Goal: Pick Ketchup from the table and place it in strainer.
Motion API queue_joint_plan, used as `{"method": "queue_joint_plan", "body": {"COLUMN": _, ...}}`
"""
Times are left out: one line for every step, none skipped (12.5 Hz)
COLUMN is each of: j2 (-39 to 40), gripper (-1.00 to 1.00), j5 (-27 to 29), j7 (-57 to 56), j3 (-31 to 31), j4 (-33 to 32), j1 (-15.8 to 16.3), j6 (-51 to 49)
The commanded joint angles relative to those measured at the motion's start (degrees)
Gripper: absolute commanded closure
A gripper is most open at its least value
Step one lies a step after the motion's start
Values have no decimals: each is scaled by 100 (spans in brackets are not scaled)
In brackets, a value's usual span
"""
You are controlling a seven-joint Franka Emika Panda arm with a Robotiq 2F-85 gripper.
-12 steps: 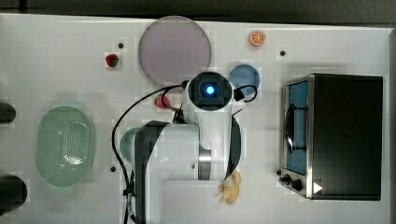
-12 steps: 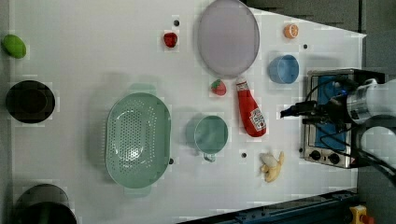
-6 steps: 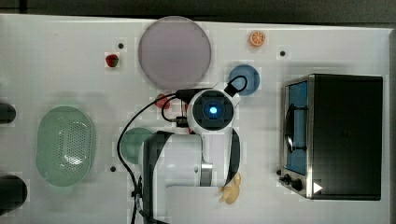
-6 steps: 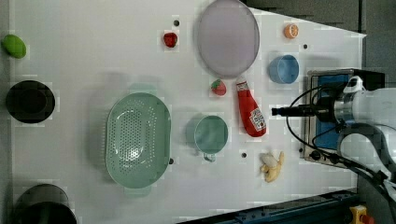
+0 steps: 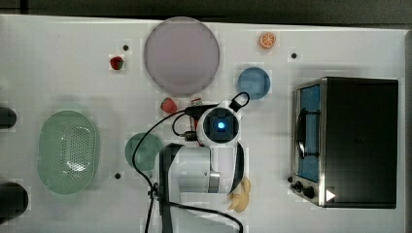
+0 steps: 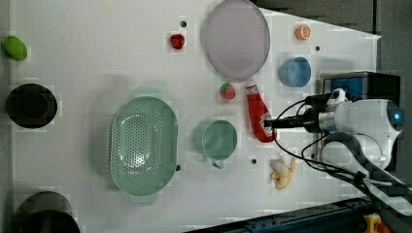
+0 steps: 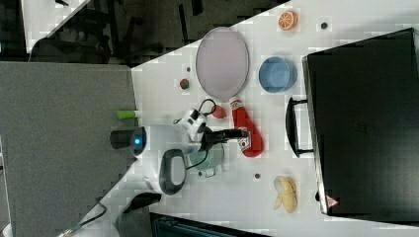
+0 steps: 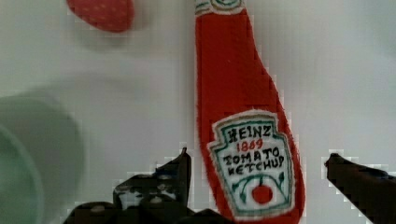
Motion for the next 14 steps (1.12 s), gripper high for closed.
{"method": "queue_joint_plan", "body": {"j2": 361, "gripper": -100, "j5": -5, "j7": -312, "j3": 24, "j4": -58, "j1": -14, "j6": 500}}
{"method": "queue_joint_plan", "body": {"j2": 490, "gripper": -100, "j5": -5, "j7": -310, "j3": 19, "j4": -76, "j1": -14, "j6": 649}}
{"method": "queue_joint_plan", "body": {"j2": 608, "gripper": -100, "j5": -5, "j7": -312, "j3": 5, "j4": -73, "j1": -15, "j6": 760}}
{"method": "queue_joint_plan", "body": {"j2": 701, "gripper": -92, "j5": -5, "j7": -311, "j3": -1, "j4": -81, "j1": -14, "j6": 831}}
{"method": "queue_joint_plan", "body": {"j2": 764, "gripper": -68, "j5": -5, "j7": -310, "j3": -3, "j4": -85, "j1": -15, "j6": 854}}
{"method": "queue_joint_plan", "body": {"j2": 778, "gripper": -43, "j5": -4, "j7": -310, "j3": -4, "j4": -79, "j1": -15, "j6": 890}}
{"method": "queue_joint_plan", "body": {"j2": 716, "gripper": -26, "j5": -4, "j7": -310, "j3": 9, "j4": -30, "j1": -15, "j6": 908}}
{"method": "queue_joint_plan", "body": {"j2": 627, "gripper": -26, "j5": -4, "j7": -301, "j3": 5, "j4": -40, "j1": -15, "j6": 897}}
{"method": "queue_joint_plan", "body": {"j2": 508, "gripper": -26, "j5": -3, "j7": -288, "j3": 2, "j4": -55, "j1": -17, "j6": 858}}
{"method": "queue_joint_plan", "body": {"j2": 351, "gripper": -26, "j5": -1, "j7": -289, "j3": -6, "j4": -54, "j1": -19, "j6": 789}}
{"method": "queue_joint_plan", "body": {"j2": 154, "gripper": -26, "j5": -1, "j7": -288, "j3": -17, "j4": -58, "j1": -20, "j6": 671}}
{"method": "queue_joint_plan", "body": {"j2": -85, "gripper": -26, "j5": -1, "j7": -288, "j3": -25, "j4": -56, "j1": -20, "j6": 473}}
{"method": "queue_joint_plan", "body": {"j2": -359, "gripper": -26, "j5": 0, "j7": -287, "j3": -29, "j4": -55, "j1": -20, "j6": 194}}
{"method": "queue_joint_plan", "body": {"j2": -659, "gripper": -26, "j5": 6, "j7": -268, "j3": -28, "j4": -43, "j1": -20, "j6": -149}}
